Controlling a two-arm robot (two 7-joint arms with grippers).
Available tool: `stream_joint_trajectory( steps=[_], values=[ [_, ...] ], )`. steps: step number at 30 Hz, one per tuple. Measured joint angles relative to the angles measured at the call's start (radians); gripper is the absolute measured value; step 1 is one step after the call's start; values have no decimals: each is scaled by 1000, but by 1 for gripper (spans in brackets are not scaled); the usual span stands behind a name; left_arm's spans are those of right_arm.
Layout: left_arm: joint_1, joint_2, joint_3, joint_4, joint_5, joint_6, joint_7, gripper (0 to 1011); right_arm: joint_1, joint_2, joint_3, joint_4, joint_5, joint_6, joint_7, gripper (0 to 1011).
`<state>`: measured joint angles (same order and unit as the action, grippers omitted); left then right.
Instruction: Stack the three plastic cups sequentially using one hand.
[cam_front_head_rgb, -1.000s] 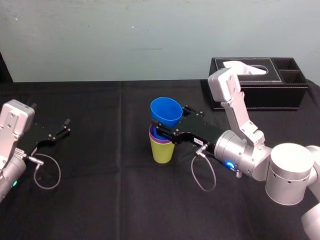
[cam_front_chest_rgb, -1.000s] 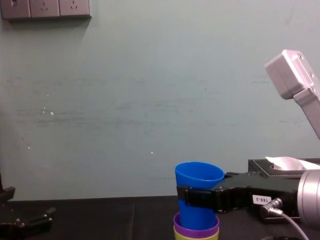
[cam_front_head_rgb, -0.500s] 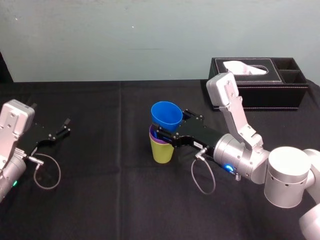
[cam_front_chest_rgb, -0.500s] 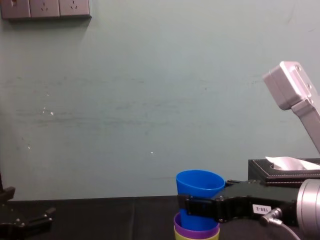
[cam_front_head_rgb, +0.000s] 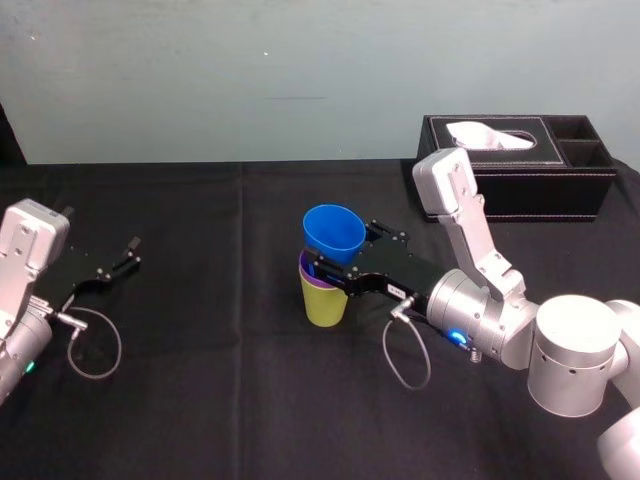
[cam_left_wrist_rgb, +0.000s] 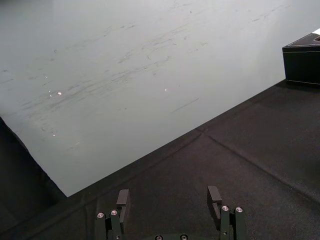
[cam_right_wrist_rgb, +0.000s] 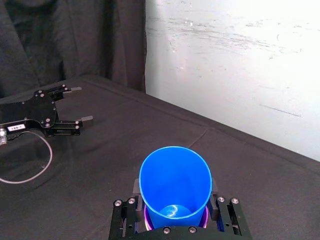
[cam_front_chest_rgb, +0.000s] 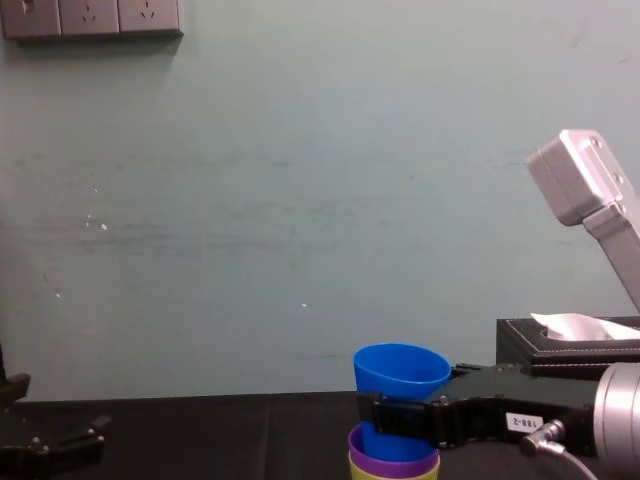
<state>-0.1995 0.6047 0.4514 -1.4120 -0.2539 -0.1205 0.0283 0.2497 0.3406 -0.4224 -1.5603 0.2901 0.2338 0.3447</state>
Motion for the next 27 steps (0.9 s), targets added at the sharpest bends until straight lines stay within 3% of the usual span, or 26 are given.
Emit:
stream_joint_trajectory(
  steps=[5, 10, 15, 27],
  values=[
    [0, 0, 0, 0, 0, 0, 0, 1010, 0, 0, 0, -1, 0, 0, 0, 765],
    [0, 0, 0, 0, 0, 0, 0, 1010, -1, 1, 0, -2, 1, 0, 0, 915],
    [0, 0, 0, 0, 0, 0, 0, 1010, -1, 1, 0, -2, 1, 1, 0, 1003],
    [0, 0, 0, 0, 0, 0, 0, 1010, -1, 1, 0, -3, 1, 1, 0, 1000]
  ],
)
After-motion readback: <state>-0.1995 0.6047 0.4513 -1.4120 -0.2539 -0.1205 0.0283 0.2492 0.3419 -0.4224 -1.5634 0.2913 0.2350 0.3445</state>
